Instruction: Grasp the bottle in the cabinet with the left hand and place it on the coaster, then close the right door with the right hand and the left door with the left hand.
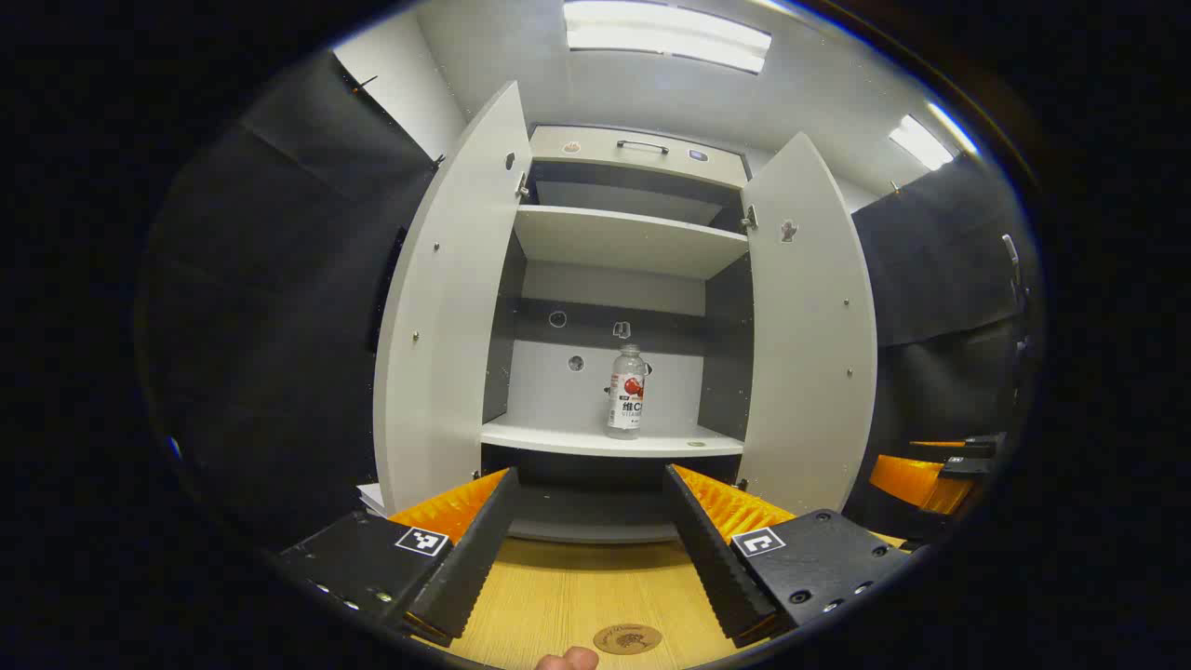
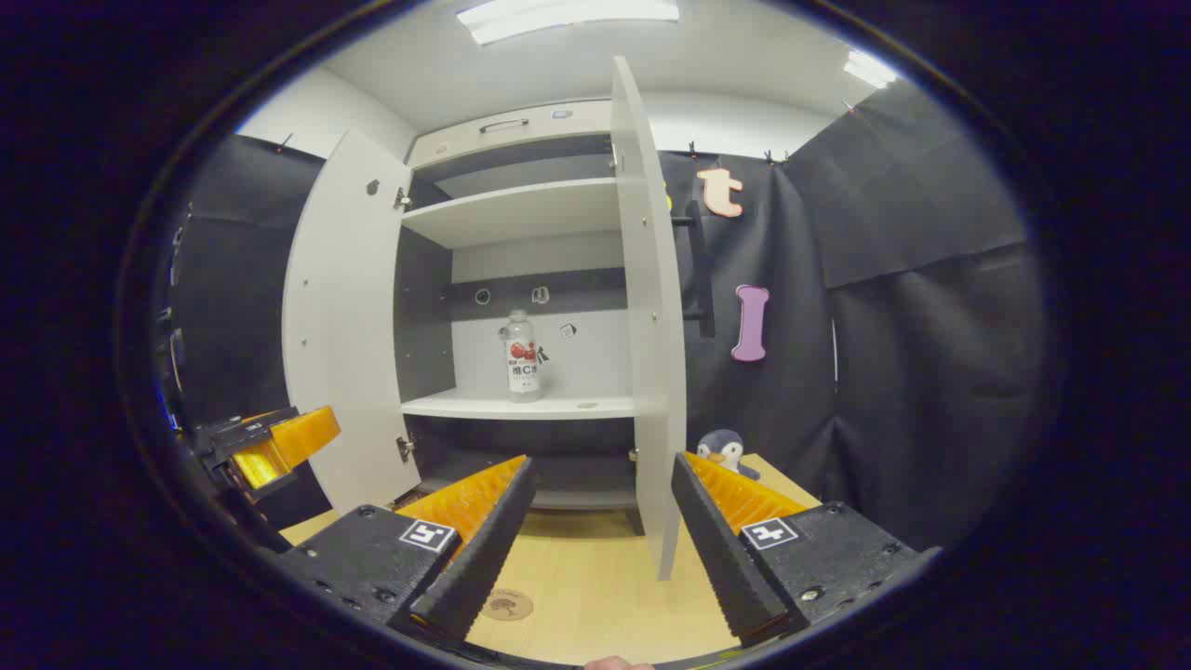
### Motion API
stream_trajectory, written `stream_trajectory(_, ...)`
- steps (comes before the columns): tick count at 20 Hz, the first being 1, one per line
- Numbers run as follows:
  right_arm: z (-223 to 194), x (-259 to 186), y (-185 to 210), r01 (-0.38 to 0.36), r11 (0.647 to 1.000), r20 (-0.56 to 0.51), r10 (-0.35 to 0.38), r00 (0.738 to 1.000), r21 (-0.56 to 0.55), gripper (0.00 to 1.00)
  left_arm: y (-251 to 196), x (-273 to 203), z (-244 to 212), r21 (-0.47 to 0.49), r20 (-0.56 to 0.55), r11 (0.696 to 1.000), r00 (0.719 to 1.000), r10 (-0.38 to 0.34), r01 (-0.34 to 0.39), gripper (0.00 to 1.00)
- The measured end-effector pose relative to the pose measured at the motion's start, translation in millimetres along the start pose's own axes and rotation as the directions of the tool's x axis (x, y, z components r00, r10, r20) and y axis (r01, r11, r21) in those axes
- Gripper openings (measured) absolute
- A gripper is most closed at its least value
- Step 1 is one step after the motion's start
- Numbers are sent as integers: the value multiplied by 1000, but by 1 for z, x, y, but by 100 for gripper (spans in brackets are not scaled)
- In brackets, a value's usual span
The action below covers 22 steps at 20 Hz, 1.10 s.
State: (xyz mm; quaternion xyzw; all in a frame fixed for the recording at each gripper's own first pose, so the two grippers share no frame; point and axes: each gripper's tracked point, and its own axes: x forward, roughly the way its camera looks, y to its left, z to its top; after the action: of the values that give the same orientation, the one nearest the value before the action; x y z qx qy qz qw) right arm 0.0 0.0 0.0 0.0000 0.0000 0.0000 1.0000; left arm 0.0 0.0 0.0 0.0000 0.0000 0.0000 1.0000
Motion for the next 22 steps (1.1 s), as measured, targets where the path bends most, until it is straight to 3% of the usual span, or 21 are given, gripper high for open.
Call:
stream_trajectory(2, 8, 4, 3, -2, 1000, 26, 2, 1000, 5, 97, -4, 3, -2, -11, -4, 1000, 1000, -11, 11, 95)
stream_trajectory(3, 8, 6, 5, -7, 1000, 31, 7, 1000, -3, 97, -6, 3, -3, -7, -1, 1000, 1000, -12, 12, 90)
stream_trajectory(6, 4, 16, 2, -4, 999, 6, 5, 1000, -44, 97, -7, 8, -10, -13, -19, 1000, 1000, 7, -7, 99)
stream_trajectory(8, 10, 18, 8, -28, 999, 10, 29, 1000, -24, 97, -10, 14, -15, -39, -29, 999, 1000, -4, 3, 95)
stream_trajectory(11, 11, 24, 6, -19, 999, 24, 20, 1000, -35, 97, 1, 18, -21, -20, -40, 999, 999, 32, -32, 95)
stream_trajectory(22, -1, 32, 14, -32, 998, -2, 32, 999, -45, 96, 3, 34, -31, -21, -71, 1000, 997, 22, -23, 95)
